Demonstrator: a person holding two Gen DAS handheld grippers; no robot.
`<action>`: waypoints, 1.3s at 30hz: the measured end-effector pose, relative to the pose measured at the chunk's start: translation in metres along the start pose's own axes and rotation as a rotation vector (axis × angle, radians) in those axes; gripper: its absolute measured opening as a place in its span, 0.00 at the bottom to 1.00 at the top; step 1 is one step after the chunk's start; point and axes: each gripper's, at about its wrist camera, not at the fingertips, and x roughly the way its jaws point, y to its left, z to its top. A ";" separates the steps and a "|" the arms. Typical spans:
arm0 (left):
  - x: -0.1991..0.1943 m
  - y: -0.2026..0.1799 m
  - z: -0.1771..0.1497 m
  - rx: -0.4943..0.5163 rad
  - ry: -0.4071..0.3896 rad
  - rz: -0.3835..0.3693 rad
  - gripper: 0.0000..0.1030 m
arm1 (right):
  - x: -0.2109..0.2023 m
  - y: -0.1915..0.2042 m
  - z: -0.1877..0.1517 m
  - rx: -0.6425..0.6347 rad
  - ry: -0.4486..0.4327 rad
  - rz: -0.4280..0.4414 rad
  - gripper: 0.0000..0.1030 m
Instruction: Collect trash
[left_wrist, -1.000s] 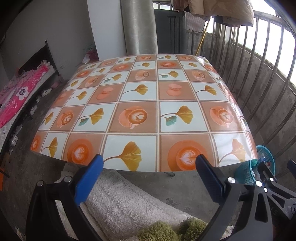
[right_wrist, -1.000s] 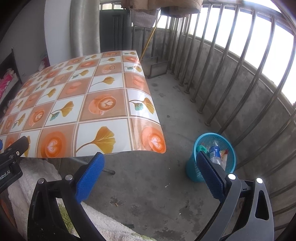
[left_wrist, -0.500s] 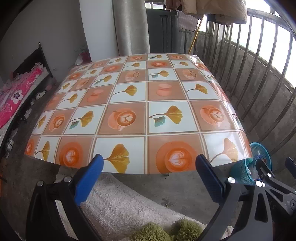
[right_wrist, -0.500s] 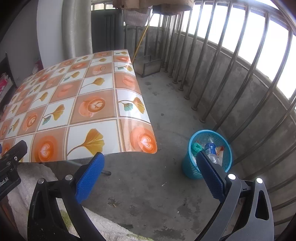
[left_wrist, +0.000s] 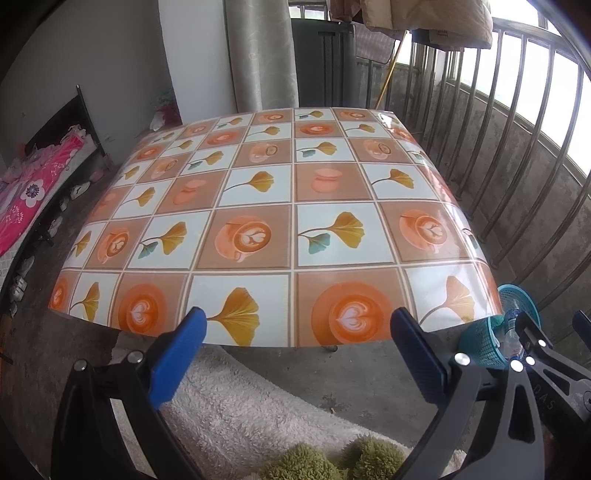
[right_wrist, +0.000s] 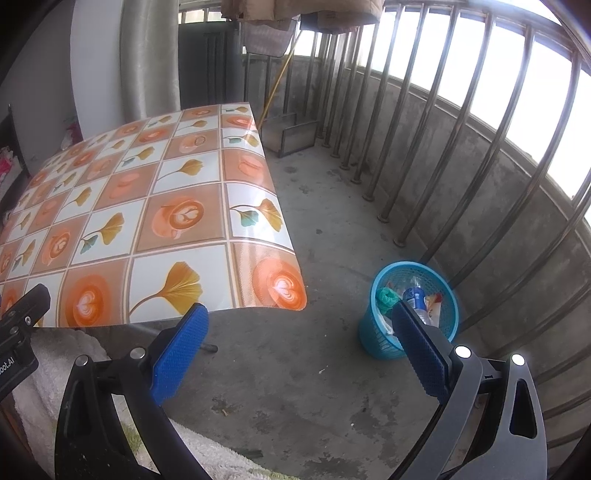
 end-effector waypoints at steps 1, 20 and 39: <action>0.000 0.001 0.000 -0.003 0.000 0.004 0.95 | 0.000 -0.001 0.001 0.003 -0.003 -0.004 0.93; -0.002 0.012 0.001 -0.044 -0.010 0.045 0.95 | -0.003 -0.004 -0.002 0.019 -0.013 -0.013 0.93; -0.002 0.013 0.000 -0.047 -0.009 0.050 0.95 | -0.003 -0.003 -0.002 0.016 -0.010 -0.010 0.93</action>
